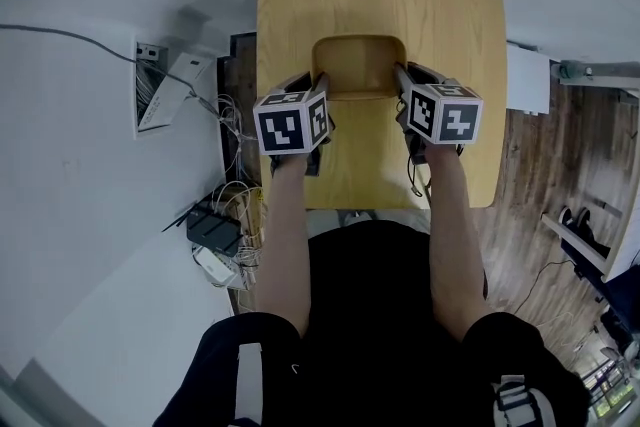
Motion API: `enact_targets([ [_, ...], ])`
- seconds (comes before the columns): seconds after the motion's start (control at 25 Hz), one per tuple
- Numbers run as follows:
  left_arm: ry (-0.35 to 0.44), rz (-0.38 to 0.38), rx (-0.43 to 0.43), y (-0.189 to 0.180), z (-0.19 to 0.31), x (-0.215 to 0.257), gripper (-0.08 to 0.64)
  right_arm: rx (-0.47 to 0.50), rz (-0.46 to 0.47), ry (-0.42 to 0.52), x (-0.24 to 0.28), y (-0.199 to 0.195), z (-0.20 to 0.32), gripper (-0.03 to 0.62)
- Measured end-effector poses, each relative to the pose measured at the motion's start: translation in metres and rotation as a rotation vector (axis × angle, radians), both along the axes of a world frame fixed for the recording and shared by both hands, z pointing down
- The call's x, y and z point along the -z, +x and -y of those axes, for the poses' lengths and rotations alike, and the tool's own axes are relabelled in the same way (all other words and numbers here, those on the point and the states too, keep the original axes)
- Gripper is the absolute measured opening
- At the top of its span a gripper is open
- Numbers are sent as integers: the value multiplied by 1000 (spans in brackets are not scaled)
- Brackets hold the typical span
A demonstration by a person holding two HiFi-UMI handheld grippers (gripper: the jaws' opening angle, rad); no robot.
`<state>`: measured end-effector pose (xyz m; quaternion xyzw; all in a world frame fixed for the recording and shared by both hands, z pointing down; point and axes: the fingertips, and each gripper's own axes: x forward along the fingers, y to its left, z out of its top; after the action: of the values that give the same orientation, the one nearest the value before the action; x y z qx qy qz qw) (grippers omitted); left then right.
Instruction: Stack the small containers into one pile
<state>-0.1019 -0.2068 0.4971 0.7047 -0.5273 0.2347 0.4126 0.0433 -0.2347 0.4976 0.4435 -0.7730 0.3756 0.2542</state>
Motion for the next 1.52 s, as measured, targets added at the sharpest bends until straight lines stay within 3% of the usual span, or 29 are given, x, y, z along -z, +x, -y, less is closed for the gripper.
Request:
enact_targets([
  [0.44, -45, 13, 18, -4, -1, -21, 84, 16, -8, -47, -19, -4, 0, 51],
  [1.04, -21, 8, -7, -2, 8, -24, 91, -46, 12, -35, -21, 0, 6, 51],
  [1.52, -30, -14, 8, -1, 18, -31, 83, -56, 10, -78, -37, 2, 11, 47],
])
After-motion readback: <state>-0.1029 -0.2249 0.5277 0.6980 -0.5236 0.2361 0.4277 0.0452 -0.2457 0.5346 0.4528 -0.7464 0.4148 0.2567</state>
